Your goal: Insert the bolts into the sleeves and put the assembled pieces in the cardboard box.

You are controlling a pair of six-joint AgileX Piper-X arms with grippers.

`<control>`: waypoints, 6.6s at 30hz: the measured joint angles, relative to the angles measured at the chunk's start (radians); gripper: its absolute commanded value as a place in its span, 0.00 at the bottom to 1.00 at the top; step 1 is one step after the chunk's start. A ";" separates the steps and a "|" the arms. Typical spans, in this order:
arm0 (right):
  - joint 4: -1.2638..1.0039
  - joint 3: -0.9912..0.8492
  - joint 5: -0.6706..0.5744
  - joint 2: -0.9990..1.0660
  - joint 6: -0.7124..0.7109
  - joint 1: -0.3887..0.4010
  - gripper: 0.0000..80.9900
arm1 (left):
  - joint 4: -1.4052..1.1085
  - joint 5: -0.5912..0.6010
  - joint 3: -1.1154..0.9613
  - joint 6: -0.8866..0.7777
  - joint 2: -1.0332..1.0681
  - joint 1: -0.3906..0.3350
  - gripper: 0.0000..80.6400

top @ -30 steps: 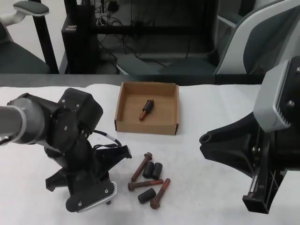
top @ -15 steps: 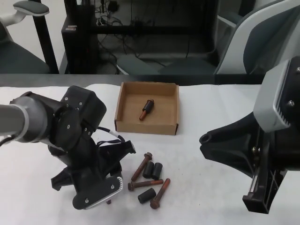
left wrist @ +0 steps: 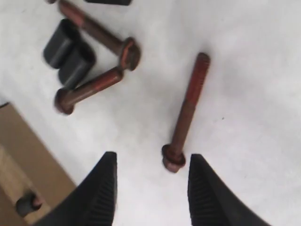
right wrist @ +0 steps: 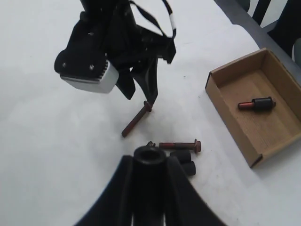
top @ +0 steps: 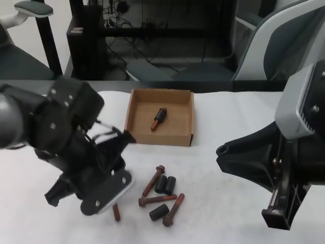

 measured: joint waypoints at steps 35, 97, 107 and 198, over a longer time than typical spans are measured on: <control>-0.002 -0.021 0.000 0.000 0.231 0.000 0.01 | 0.248 -0.272 -0.110 -2.810 -0.074 -0.064 0.59; -0.002 -0.021 0.000 0.000 0.231 0.000 0.01 | 0.104 -0.199 -0.120 -2.935 0.251 -0.113 0.58; -0.002 -0.021 0.000 0.000 0.231 0.000 0.01 | 0.121 -0.246 -0.122 -2.849 0.254 -0.119 0.01; -0.547 -0.051 -0.021 0.362 0.525 0.152 0.01 | -0.558 0.518 0.160 -2.620 -0.417 0.209 0.02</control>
